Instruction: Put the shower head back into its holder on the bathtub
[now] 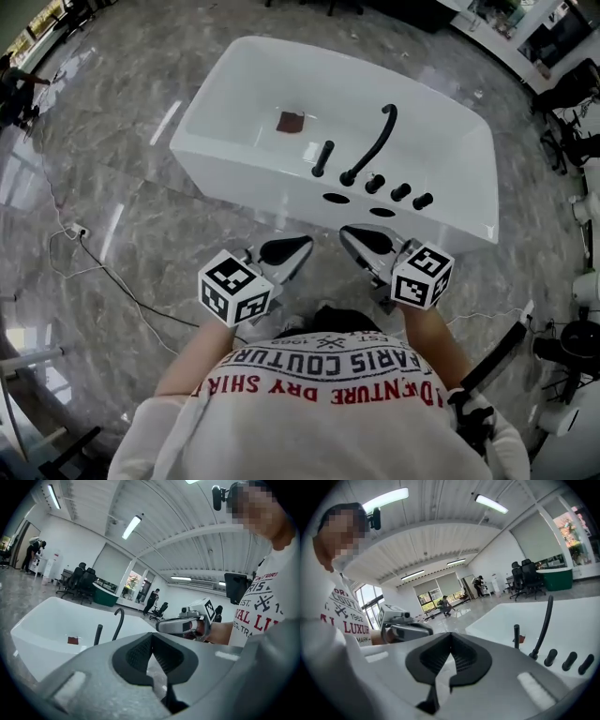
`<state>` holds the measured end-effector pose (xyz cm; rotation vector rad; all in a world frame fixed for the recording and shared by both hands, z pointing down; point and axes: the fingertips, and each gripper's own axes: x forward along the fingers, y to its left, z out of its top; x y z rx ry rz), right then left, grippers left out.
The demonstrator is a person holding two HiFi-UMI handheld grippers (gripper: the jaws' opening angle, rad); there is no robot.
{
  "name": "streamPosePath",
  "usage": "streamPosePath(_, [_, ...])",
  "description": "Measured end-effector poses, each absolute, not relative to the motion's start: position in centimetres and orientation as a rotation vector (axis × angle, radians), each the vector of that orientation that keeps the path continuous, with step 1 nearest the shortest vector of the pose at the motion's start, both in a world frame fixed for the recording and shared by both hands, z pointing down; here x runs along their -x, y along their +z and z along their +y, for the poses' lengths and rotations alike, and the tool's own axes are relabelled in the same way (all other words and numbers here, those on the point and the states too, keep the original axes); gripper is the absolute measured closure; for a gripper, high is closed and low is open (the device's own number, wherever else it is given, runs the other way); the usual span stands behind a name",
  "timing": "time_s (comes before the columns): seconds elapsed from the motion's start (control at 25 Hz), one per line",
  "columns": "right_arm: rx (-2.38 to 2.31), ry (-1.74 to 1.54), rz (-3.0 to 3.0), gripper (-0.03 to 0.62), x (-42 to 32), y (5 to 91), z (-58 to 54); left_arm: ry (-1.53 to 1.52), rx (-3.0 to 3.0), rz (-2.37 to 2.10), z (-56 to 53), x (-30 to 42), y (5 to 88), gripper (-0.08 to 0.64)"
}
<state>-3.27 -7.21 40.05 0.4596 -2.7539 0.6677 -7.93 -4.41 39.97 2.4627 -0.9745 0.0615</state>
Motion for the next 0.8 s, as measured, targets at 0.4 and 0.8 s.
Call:
streamPosePath(0.4, [-0.41,0.545,-2.721,0.588,0.0,37.7,2.9,0.074,-2.54,-0.881,2.3,3.2,36.8,0.56])
streamPosePath(0.8, [-0.487,0.484,-2.777,0.588,-6.1,37.3,16.1,0.128,-2.614,-0.857,15.9,-3.9,35.5,0.56])
